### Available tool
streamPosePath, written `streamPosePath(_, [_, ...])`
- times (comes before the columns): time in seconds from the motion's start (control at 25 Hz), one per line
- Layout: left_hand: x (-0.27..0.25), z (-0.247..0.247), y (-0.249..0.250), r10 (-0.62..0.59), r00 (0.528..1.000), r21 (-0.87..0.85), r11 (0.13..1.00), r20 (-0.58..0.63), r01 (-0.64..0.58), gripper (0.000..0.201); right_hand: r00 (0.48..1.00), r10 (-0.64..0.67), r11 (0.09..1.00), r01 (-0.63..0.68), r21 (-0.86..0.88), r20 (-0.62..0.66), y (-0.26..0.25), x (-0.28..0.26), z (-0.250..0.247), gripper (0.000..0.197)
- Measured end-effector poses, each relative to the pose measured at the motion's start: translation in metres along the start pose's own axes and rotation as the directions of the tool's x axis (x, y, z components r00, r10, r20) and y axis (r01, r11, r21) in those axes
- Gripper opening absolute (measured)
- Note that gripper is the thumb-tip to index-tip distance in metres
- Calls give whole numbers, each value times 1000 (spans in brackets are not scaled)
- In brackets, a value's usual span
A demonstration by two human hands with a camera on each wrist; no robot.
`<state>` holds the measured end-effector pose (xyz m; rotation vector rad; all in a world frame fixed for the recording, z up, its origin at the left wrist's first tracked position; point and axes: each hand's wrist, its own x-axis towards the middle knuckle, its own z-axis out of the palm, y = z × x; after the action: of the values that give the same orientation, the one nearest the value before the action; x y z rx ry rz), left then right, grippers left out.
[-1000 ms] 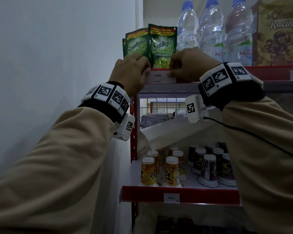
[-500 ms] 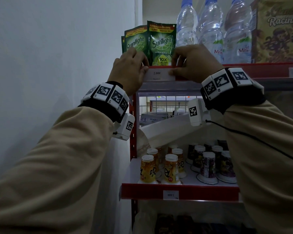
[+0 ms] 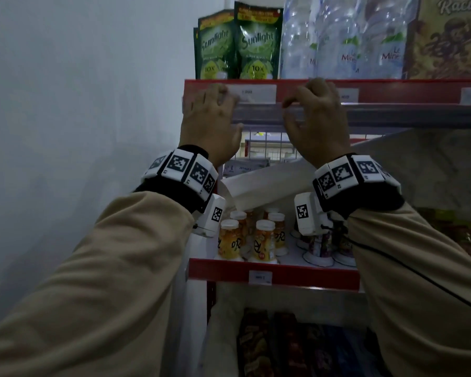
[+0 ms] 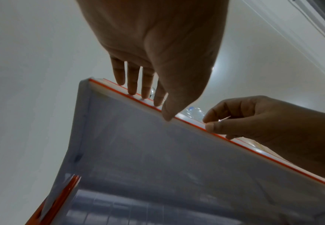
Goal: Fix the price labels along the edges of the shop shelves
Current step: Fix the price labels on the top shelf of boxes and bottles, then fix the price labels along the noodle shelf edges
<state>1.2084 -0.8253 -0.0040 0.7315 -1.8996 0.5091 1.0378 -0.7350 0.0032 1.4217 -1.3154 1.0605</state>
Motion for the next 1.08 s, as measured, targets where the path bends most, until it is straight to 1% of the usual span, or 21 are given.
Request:
streamPosePath(0.08, [-23, 9, 11, -11, 1000, 25, 1000, 26, 10, 51, 999, 30, 997, -31, 77, 23, 3, -32, 3, 15])
streamPosePath(0.12, [-35, 13, 15, -13, 1000, 27, 1000, 21, 12, 51, 997, 44, 992, -51, 117, 59, 4, -49, 6, 15])
streamPosePath(0.24, [-79, 28, 31, -15, 1000, -26, 1000, 8, 15, 44, 971, 68, 974, -113, 194, 228, 6, -108, 16, 14])
streamPosePath(0.32, [-112, 42, 43, -25, 999, -89, 996, 29, 27, 38, 952, 74, 972, -136, 194, 298, 7, -149, 23, 12])
streamPosePath(0.4, [-144, 58, 53, -44, 994, -124, 991, 103, 57, 34, 930, 97, 969, -169, 179, 354, 8, -188, 29, 11])
streamPosePath(0.44, [-160, 65, 58, -49, 984, -113, 991, 169, 69, 33, 914, 107, 967, -186, 172, 391, 8, -206, 31, 11])
streamPosePath(0.52, [-189, 79, 64, -60, 945, -54, 995, 322, 82, 36, 886, 103, 969, -192, 156, 451, 6, -235, 32, 10])
streamPosePath(0.6, [-214, 91, 66, -79, 895, -9, 996, 440, 92, 42, 891, 72, 983, -140, 120, 449, 3, -255, 32, 8])
streamPosePath(0.68, [-232, 99, 67, -89, 868, 17, 996, 489, 92, 50, 903, 79, 992, -113, 56, 422, 0, -268, 30, 11])
streamPosePath(0.76, [-238, 101, 65, -86, 873, 8, 996, 481, 93, 54, 901, 116, 992, -130, 5, 418, -2, -276, 27, 25])
streamPosePath(0.84, [-240, 103, 63, -89, 888, -7, 995, 452, 103, 54, 899, 119, 992, -122, -19, 422, -4, -282, 25, 37])
streamPosePath(0.96, [-242, 107, 65, -110, 909, 15, 993, 401, 113, 53, 893, 115, 993, -93, -71, 435, -8, -285, 23, 43])
streamPosePath(1.08, [-243, 110, 66, -122, 915, 10, 992, 384, 128, 51, 861, 164, 981, -93, -168, 482, -12, -283, 24, 45])
